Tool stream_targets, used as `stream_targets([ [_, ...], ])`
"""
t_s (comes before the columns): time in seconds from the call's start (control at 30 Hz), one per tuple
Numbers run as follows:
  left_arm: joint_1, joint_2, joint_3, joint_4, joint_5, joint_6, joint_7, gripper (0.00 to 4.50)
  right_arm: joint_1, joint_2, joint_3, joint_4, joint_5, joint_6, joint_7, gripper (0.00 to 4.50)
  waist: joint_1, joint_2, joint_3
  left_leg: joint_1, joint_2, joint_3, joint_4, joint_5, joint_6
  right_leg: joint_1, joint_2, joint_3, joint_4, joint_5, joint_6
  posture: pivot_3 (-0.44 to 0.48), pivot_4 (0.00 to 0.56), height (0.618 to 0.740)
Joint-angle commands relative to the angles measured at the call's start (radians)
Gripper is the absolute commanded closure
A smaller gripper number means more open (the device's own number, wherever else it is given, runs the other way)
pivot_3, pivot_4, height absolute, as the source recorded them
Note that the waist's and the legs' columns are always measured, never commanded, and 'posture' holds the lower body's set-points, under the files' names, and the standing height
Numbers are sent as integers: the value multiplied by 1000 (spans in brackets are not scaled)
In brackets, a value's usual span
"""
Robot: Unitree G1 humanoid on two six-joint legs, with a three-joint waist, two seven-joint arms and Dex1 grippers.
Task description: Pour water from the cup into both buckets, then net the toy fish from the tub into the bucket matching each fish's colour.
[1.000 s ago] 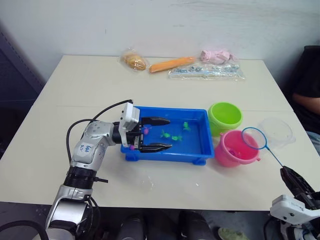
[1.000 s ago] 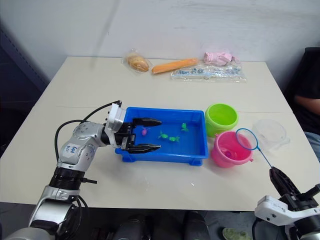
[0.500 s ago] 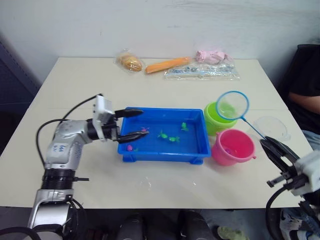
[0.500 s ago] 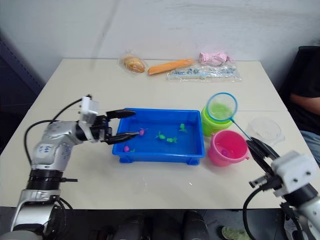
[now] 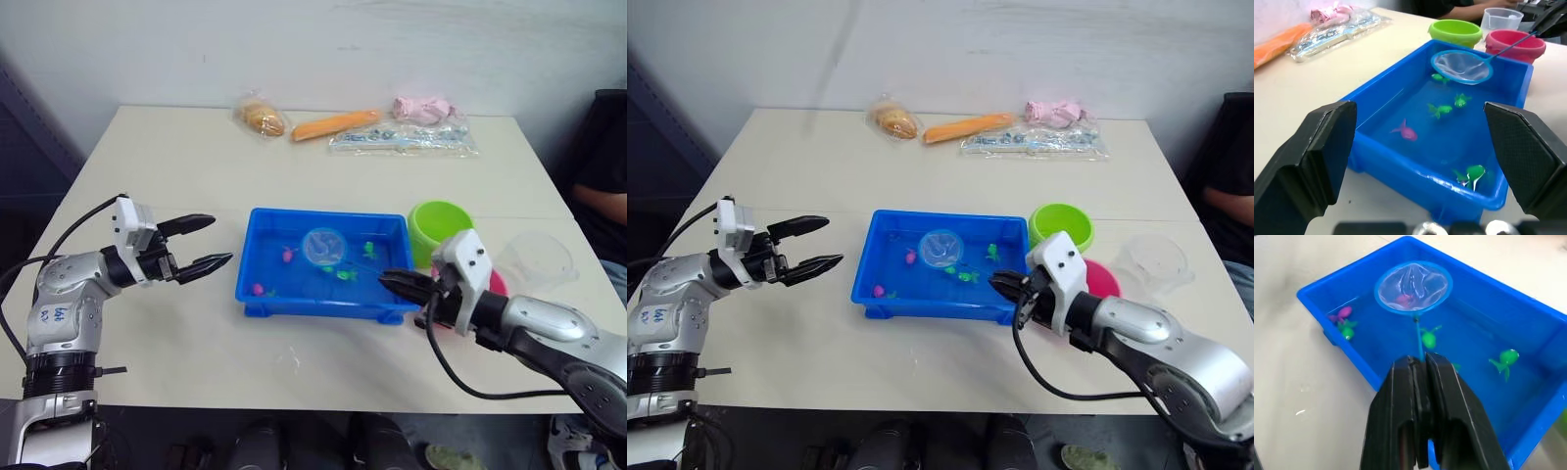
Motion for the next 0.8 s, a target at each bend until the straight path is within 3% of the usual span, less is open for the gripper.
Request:
stream_targets([
  [0.03, 22, 26, 13, -74, -10, -1, 3, 48, -122, -17, 86, 62, -19, 149, 55, 4500, -1, 0, 0, -1, 0, 0, 0, 0, 0, -1, 0, 0, 0, 0, 0, 0, 150, 740],
  [0.23, 50, 38, -7, -132, -17, 77, 33, 48, -254, 8, 149, 143, -127, 163, 113, 4500, -2, 0, 0, -10, 0, 0, 2, 0, -1, -10, 0, -2, 3, 0, 0, 0, 150, 740],
  [0.53, 64, 35, -17, -186, -7, 106, 60, 48, -415, 43, 254, 309, -318, 159, 197, 4500, -6, 0, 0, -10, 0, 4, 2, 1, -1, -14, 1, -1, 4, 0, 0, 0, 150, 740],
  [0.8, 70, 37, -17, -216, -5, 101, 73, 48, -473, 118, 307, 356, -385, 219, 245, 4500, -7, 0, 0, -11, 0, 5, 2, 1, -1, -14, 1, 0, 5, 0, 0, 0, 150, 740],
])
